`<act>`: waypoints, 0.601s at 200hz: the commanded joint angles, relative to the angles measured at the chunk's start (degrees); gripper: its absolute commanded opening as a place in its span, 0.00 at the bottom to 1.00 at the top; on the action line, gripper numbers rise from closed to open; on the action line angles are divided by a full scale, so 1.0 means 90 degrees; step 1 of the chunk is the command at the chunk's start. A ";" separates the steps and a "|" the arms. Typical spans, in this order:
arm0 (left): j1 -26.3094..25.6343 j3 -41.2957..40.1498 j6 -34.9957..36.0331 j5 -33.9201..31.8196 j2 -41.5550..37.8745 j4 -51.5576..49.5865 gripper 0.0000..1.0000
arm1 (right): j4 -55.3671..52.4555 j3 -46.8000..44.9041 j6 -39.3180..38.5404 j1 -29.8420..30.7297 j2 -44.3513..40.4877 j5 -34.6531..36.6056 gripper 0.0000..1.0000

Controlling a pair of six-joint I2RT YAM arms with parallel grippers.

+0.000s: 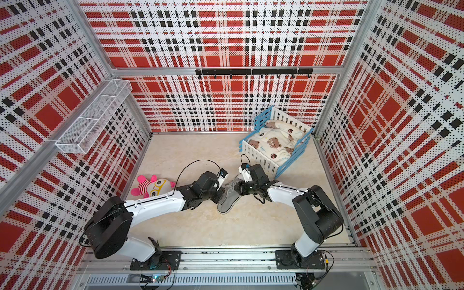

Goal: Tie the shoes
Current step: Tie the shoelace on the shoe.

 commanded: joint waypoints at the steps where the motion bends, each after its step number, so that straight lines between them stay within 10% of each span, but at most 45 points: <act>1: 0.0026 -0.0110 -0.0003 0.0089 -0.0032 0.0130 0.00 | 0.0212 0.0111 0.0118 0.0005 0.0104 0.0073 0.24; 69: 0.0036 -0.0186 0.0001 0.0304 -0.0012 0.0270 0.00 | -0.0002 0.0182 0.0142 0.0010 0.0151 0.0363 0.00; 120: 0.0398 -0.0582 -0.0169 0.1413 -0.0274 0.0849 0.12 | -0.0465 0.0123 -0.0027 0.0008 0.0024 0.0858 0.00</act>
